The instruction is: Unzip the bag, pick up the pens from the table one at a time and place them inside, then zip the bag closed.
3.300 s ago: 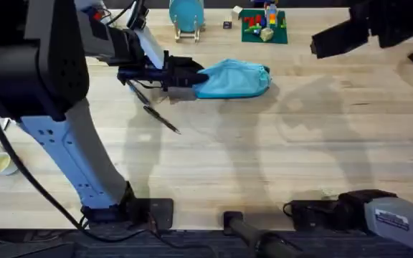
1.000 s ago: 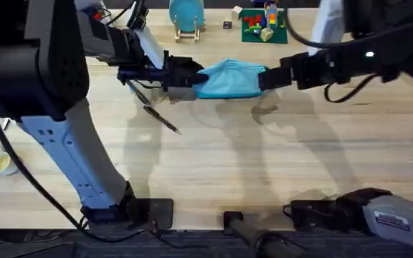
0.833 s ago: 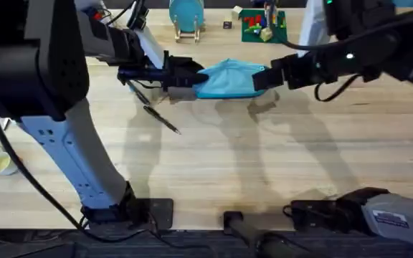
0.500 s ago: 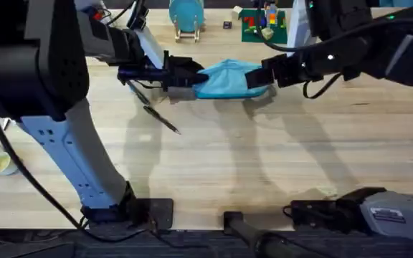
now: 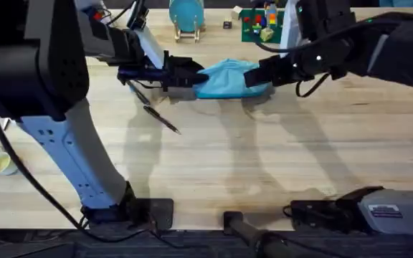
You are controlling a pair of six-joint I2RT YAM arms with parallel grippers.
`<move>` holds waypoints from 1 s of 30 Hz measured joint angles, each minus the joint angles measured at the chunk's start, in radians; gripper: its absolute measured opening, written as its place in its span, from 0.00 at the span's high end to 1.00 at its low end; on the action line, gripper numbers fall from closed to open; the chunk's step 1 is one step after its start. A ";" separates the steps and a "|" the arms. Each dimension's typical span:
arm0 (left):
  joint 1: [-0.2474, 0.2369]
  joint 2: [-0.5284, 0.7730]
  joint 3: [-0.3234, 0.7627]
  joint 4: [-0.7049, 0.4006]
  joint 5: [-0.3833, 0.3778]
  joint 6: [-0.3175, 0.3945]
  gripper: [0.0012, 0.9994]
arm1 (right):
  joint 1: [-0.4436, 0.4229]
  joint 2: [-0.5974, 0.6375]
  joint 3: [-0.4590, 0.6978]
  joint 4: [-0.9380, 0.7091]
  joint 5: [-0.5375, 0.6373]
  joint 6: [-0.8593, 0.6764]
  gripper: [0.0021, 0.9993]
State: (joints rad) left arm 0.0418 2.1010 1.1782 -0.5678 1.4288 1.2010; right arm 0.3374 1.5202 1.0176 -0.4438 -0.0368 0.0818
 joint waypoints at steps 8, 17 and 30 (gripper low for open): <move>0.000 0.000 0.000 0.000 0.000 0.000 0.96 | 0.000 0.011 0.000 0.061 0.000 0.000 0.30; 0.000 0.000 0.000 0.000 0.000 0.000 0.96 | 0.000 0.012 0.000 0.063 0.000 -0.003 0.51; 0.000 0.000 0.000 0.000 0.000 0.000 0.96 | 0.000 0.012 0.000 0.063 0.007 -0.004 0.80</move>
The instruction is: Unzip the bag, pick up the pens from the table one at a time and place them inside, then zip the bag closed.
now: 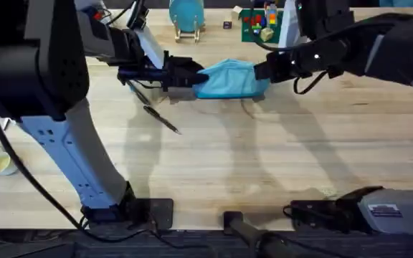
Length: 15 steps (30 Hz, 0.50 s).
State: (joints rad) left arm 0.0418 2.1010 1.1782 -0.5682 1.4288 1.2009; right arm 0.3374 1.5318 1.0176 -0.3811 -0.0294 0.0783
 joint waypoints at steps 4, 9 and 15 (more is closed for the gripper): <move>0.000 0.000 0.000 0.000 0.000 0.000 0.96 | 0.000 0.000 0.000 0.000 0.000 0.000 0.87; 0.000 0.000 0.000 0.000 0.000 0.000 0.96 | 0.000 0.000 0.000 -0.001 0.000 -0.003 0.93; 0.000 0.000 0.000 0.000 0.000 0.000 0.96 | 0.000 0.000 0.000 -0.001 0.000 -0.004 0.94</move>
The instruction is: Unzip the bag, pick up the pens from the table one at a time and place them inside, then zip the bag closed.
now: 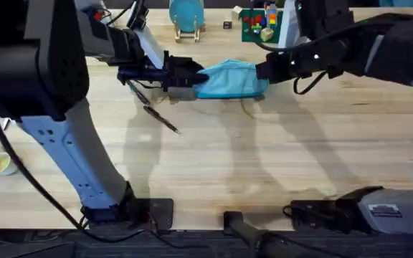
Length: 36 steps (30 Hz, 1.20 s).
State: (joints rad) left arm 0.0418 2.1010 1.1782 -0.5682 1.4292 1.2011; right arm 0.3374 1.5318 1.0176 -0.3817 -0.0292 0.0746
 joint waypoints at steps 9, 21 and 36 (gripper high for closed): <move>0.000 0.000 0.000 0.000 0.000 0.000 0.96 | 0.000 0.000 0.000 0.000 0.000 0.000 0.96; -0.005 0.000 0.000 0.000 0.006 0.000 0.96 | 0.000 -0.001 0.021 -0.102 0.000 0.000 0.97; -0.013 0.000 0.000 0.000 0.007 0.000 0.96 | 0.000 -0.002 0.141 -0.297 0.000 -0.008 0.97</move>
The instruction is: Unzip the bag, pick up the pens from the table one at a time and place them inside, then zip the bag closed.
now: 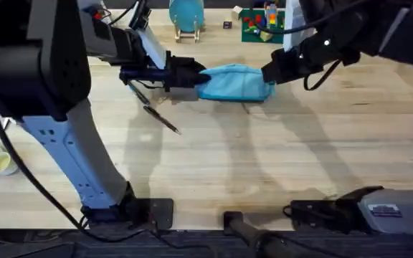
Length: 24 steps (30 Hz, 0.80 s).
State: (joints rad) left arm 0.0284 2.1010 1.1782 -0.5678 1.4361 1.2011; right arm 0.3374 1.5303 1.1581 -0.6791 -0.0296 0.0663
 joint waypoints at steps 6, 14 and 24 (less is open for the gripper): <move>-0.002 0.000 0.000 0.000 0.000 0.000 0.96 | 0.000 0.000 0.037 -0.028 0.000 -0.022 0.97; -0.007 0.000 0.000 0.000 0.000 0.000 0.96 | 0.001 0.000 0.076 -0.110 -0.002 -0.094 0.97; -0.011 0.000 0.000 0.000 0.000 0.000 0.96 | 0.001 0.000 0.089 -0.162 -0.005 -0.194 0.97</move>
State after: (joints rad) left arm 0.0174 2.1010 1.1782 -0.5682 1.4364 1.2007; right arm 0.3386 1.5307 1.2469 -0.8412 -0.0341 -0.1275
